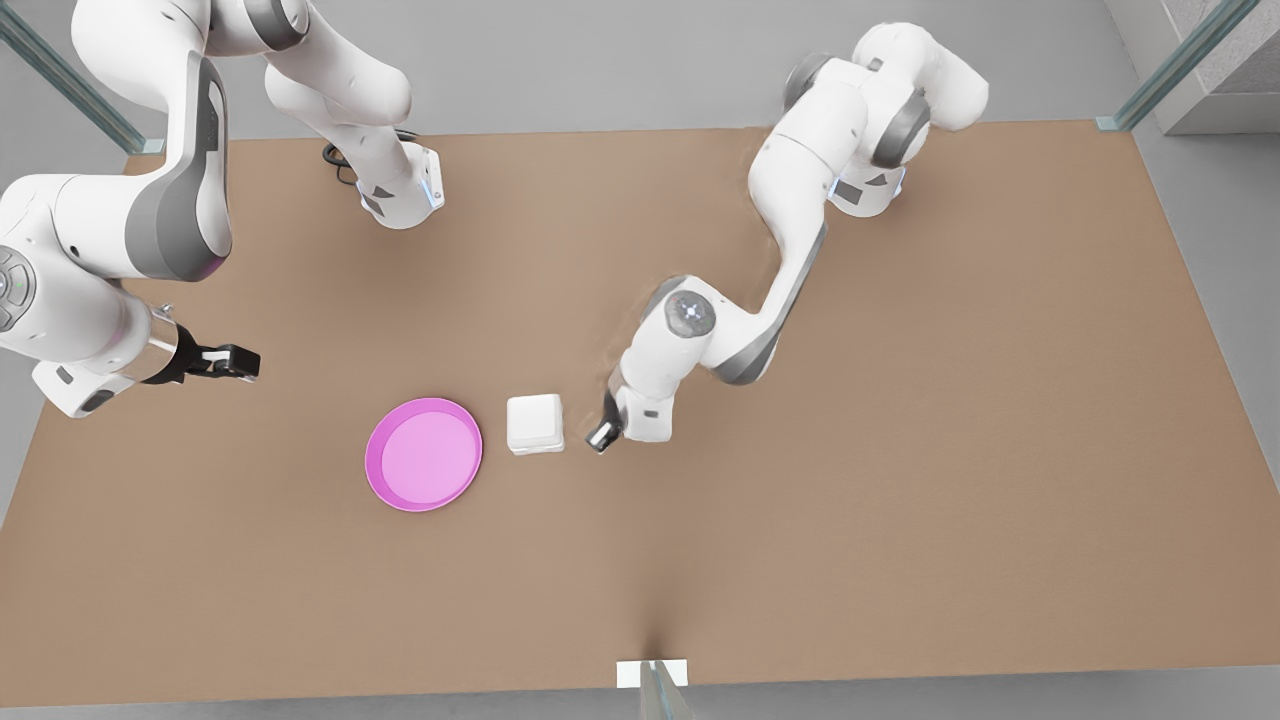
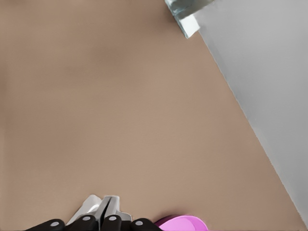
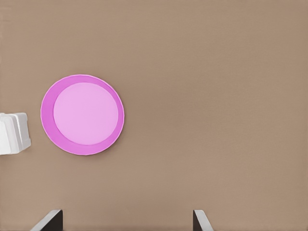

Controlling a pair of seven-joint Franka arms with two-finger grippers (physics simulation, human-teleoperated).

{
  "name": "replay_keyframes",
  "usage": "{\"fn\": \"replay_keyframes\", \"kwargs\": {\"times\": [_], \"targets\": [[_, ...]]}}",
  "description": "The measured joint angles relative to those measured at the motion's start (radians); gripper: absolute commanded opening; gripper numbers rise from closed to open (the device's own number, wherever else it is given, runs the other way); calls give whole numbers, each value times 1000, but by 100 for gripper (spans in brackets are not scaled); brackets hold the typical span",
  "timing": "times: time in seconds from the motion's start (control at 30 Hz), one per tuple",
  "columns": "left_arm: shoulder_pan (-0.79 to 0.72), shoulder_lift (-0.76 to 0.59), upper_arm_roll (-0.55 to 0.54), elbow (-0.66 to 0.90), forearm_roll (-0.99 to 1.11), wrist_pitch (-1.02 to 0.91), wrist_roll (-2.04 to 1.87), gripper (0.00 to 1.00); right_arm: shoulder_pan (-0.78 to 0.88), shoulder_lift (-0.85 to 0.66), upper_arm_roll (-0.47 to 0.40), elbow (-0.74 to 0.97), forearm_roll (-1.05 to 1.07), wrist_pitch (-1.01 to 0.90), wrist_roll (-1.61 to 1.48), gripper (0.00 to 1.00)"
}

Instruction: Pack egg into the box and close the box lid

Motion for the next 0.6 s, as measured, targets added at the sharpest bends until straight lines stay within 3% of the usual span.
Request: {"fn": "replay_keyframes", "kwargs": {"times": [0.03, 0.07, 0.17, 0.27, 0.37, 0.6], "targets": [[142, -26, 21, 30, 9, -121, 57, 56, 0, 0, 0, 0, 0, 0, -2, 100], [230, -61, 66, 45, 24, -243, 127, 100, 0, 0, 0, 0, 0, 0, -3, 100], [348, -332, 112, 51, 101, -562, 347, 100, 1, 0, 1, 0, 0, 0, -7, 100], [456, -620, -5, -187, 220, -714, 558, 100, 3, 0, 1, 0, 1, 0, -11, 100], [456, -653, -25, -264, 284, -788, 733, 100, -5, 2, 1, 0, 5, -1, -15, 100], [461, -661, -29, -276, 335, -872, 1043, 100, -24, 47, -2, 1, 1, 4, -18, 100]]}}
